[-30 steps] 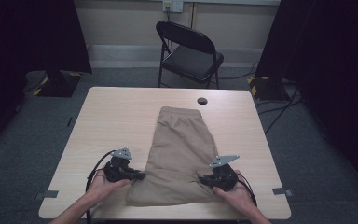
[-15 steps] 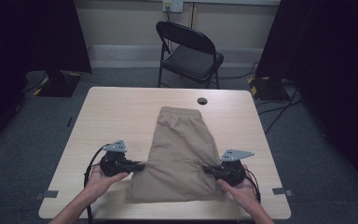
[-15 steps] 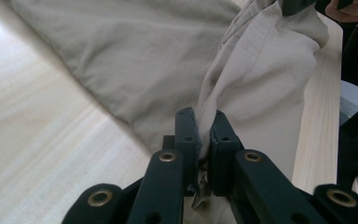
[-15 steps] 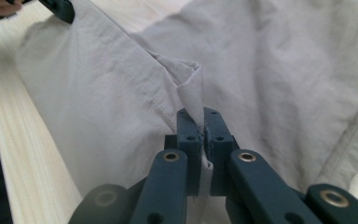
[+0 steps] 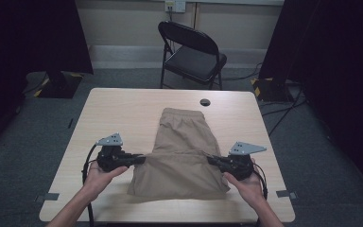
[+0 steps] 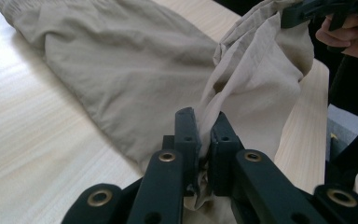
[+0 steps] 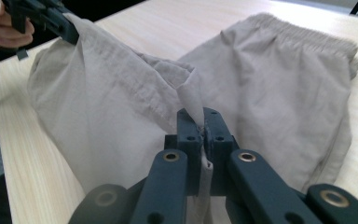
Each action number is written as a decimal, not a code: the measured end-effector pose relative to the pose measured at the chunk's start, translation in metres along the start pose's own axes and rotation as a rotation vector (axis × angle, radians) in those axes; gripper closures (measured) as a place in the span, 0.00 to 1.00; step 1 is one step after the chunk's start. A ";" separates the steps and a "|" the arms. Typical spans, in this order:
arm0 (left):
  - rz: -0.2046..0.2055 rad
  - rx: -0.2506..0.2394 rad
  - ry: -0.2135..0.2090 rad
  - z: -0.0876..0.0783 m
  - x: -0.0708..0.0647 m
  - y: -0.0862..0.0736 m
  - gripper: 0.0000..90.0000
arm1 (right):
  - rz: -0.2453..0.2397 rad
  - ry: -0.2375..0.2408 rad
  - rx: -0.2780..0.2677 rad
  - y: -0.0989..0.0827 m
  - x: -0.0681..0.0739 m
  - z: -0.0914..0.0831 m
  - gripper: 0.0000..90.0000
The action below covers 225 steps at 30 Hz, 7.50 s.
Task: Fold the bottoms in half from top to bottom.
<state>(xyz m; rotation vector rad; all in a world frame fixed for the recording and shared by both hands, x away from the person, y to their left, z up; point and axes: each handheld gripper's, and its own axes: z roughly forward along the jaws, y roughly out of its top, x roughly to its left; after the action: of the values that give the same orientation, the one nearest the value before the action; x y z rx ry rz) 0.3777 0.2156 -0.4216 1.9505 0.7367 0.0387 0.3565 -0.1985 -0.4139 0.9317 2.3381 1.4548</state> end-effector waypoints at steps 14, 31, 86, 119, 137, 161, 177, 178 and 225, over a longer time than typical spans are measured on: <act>0.014 -0.062 0.021 -0.008 0.000 0.026 0.94 | -0.013 -0.023 -0.068 0.027 -0.008 -0.009 0.98; 0.029 -0.095 0.068 -0.015 0.008 0.060 0.94 | -0.039 -0.046 -0.110 0.061 -0.019 -0.009 0.98; -0.042 -0.279 0.221 0.004 0.097 0.160 0.82 | 0.020 -0.209 -0.158 0.145 -0.111 0.042 0.92; -0.011 -0.032 0.127 0.045 0.060 0.042 0.87 | 0.042 -0.140 0.067 0.023 -0.075 0.056 0.67; 0.033 0.180 0.091 0.101 0.046 -0.007 0.87 | 0.032 -0.094 0.227 -0.025 -0.067 0.097 0.76; 0.036 0.254 0.001 0.064 -0.001 -0.028 0.85 | -0.049 0.036 0.273 -0.037 -0.009 0.067 0.69; 0.005 0.217 0.063 0.093 0.041 -0.013 0.94 | -0.011 -0.069 0.260 -0.035 -0.051 0.079 1.00; 0.003 0.212 0.059 0.092 0.040 -0.015 0.94 | -0.016 -0.078 0.262 -0.036 -0.051 0.078 0.99; 0.002 0.214 0.137 0.056 0.036 -0.030 0.87 | -0.025 -0.002 0.161 -0.033 -0.012 0.033 0.77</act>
<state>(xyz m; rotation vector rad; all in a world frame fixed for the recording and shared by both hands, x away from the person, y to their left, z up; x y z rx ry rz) 0.4114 0.1986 -0.4842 2.1687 0.8575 0.0991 0.3689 -0.1922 -0.4602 0.9393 2.4855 1.2704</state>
